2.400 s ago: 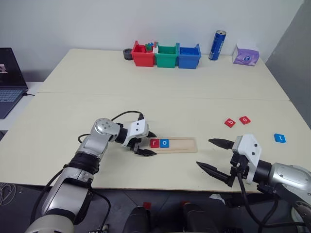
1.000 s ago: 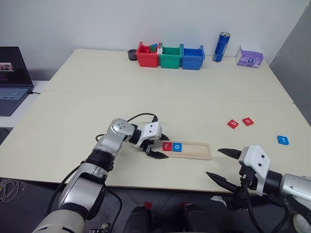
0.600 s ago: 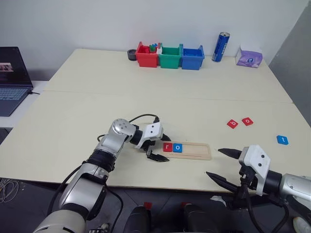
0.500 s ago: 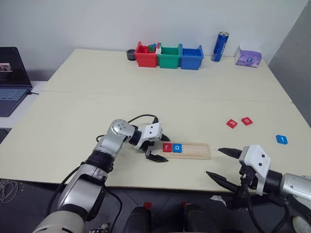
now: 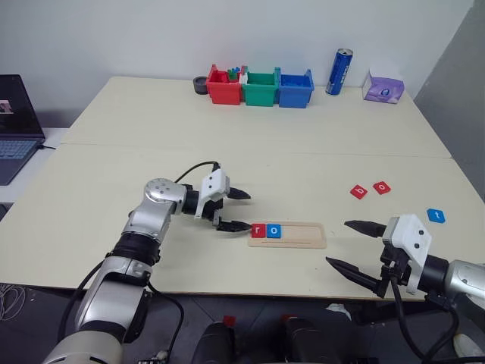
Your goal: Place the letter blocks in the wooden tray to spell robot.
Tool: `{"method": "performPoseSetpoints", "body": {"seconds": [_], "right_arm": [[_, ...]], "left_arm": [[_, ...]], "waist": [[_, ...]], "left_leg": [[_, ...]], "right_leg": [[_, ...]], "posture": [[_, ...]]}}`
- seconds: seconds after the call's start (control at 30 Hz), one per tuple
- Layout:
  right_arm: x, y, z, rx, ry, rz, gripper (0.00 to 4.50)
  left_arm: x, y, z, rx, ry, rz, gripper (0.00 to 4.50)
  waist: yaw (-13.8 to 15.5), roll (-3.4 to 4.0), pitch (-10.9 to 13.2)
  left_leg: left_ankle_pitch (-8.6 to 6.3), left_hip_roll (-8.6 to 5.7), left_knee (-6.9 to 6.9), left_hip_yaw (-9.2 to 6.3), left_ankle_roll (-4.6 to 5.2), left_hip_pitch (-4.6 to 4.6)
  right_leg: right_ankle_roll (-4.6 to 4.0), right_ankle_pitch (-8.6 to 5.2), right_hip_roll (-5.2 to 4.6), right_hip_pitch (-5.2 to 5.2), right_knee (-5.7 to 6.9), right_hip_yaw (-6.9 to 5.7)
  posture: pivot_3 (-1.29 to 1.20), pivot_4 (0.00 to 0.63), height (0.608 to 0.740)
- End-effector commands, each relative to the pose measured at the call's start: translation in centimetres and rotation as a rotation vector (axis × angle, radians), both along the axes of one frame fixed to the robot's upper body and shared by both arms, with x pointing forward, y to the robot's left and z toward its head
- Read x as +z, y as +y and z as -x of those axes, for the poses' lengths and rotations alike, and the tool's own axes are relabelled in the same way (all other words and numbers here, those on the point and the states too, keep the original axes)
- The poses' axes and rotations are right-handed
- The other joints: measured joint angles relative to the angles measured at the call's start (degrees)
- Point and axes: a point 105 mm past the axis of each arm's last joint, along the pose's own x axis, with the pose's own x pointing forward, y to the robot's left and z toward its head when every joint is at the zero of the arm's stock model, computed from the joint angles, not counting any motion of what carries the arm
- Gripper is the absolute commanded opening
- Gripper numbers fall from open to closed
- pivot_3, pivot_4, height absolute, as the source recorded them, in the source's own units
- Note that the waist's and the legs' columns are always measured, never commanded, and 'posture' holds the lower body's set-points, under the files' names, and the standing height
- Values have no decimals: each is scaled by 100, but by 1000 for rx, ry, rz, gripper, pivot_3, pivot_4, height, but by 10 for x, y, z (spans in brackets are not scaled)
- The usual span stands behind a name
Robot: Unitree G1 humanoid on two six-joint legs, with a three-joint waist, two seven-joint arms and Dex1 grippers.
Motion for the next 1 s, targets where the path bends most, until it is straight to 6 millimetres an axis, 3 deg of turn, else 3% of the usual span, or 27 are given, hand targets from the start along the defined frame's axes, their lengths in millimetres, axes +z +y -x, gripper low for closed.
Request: {"method": "performPoseSetpoints", "body": {"seconds": [0.03, 0.37, 0.63, 0.77, 1.0], "right_arm": [[8, 4, 0, 20, -51, -8, 4500], [11, 1, 0, 30, -51, -4, 4500], [14, -2, -6, -6, -50, -22, 4500], [13, -8, -18, -88, -55, -7, 4500], [2, -32, -72, -298, -73, -14, 4500]], "left_arm": [[24, 4, -7, 30, -56, 45, 4480], [29, 4, -10, 45, -79, 16, 4480], [36, -7, 3, -10, -76, 0, 4480], [42, -9, 15, -74, -72, -25, 4480], [40, 4, 21, -61, -46, -55, 4480]], "waist": [[0, 0, 0], [-29, 0, 0], [-40, 0, 0], [-82, 1, 1], [-103, 4, 2]], "left_leg": [[0, 0, 0, 0, 0, -1], [0, 0, 1, 0, 0, -2], [0, 3, 1, 0, 0, -3], [0, 4, -1, 0, 0, -1], [0, 3, 0, 8, 0, 2]], "right_leg": [[0, 0, 0, 0, 0, 0], [-1, 1, -1, 0, 0, 0], [-2, 1, -1, 0, 1, 1], [-4, 2, -1, 0, 1, 2], [-4, 2, 0, -2, 2, 9]], "posture": [[0, 150, 740], [0, 150, 740], [0, 150, 740], [0, 150, 740], [0, 150, 740]]}}
